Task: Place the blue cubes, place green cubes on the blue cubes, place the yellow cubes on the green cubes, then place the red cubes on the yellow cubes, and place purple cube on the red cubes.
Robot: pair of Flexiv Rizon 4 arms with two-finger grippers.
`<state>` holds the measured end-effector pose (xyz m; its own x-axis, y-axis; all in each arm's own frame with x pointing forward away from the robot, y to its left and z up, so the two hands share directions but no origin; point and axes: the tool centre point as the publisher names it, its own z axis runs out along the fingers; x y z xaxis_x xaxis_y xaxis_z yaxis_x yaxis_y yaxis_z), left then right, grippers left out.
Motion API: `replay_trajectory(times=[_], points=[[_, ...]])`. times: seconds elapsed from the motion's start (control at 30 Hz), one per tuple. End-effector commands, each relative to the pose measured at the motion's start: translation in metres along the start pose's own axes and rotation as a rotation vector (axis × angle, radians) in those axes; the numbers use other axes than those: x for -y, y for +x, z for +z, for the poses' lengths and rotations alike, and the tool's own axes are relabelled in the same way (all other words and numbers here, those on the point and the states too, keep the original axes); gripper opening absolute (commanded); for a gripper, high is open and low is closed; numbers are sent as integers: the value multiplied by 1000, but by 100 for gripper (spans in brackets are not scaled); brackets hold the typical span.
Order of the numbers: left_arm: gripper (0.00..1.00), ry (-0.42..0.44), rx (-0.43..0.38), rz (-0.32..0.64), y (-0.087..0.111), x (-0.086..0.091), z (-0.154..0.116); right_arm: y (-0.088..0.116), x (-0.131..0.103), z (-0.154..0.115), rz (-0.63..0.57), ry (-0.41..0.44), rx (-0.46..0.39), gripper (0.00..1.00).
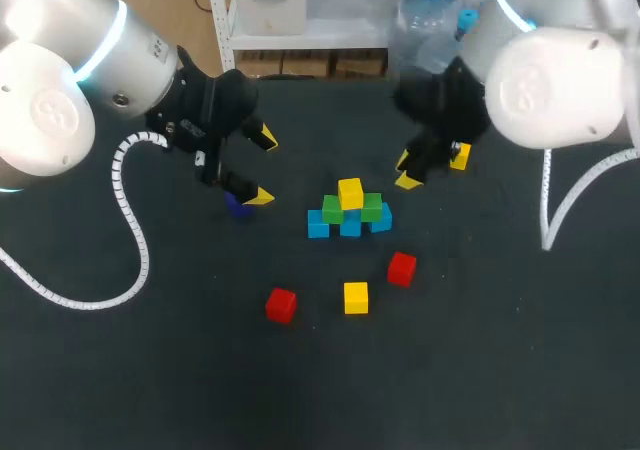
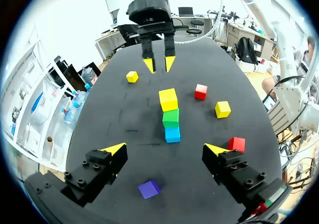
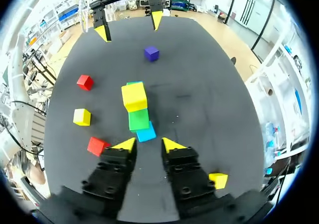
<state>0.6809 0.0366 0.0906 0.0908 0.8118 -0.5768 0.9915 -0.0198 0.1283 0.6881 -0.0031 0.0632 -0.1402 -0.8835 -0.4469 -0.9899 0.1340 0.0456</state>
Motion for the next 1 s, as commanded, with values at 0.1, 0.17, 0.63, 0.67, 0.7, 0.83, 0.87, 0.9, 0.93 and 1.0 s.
replay_trajectory(times=[0.1, 0.17, 0.63, 0.67, 0.7, 0.83, 0.87, 0.9, 0.93, 1.0], points=[[100, -1, 6, 4, 2, 0, 0, 7, 6, 14, 7, -46, 32, 0], [100, -1, 6, 4, 2, 0, 0, 8, 7, 18, 7, -53, 33, 0], [100, -1, 6, 4, 2, 0, 0, 4, 9, 38, -7, -104, 25, 0], [100, -1, 6, 4, 2, 0, 0, 4, 9, 39, -8, -106, 21, 0], [100, -1, 6, 4, 2, 0, 0, 4, 8, 40, -8, -108, 19, 0], [100, -1, 6, 4, 2, 0, 0, 3, 8, 43, -8, -113, 15, 0], [100, -1, 6, 4, 2, 0, 0, 3, 8, 43, -8, -115, 14, 0], [100, -1, 6, 4, 2, 0, 0, 3, 8, 44, -9, -116, 13, 0], [100, -1, 6, 4, 2, 0, 0, 3, 8, 44, -10, -117, 11, 0], [100, -1, 6, 4, 2, 0, 0, 2, 8, 44, -11, -117, 9, 0]])
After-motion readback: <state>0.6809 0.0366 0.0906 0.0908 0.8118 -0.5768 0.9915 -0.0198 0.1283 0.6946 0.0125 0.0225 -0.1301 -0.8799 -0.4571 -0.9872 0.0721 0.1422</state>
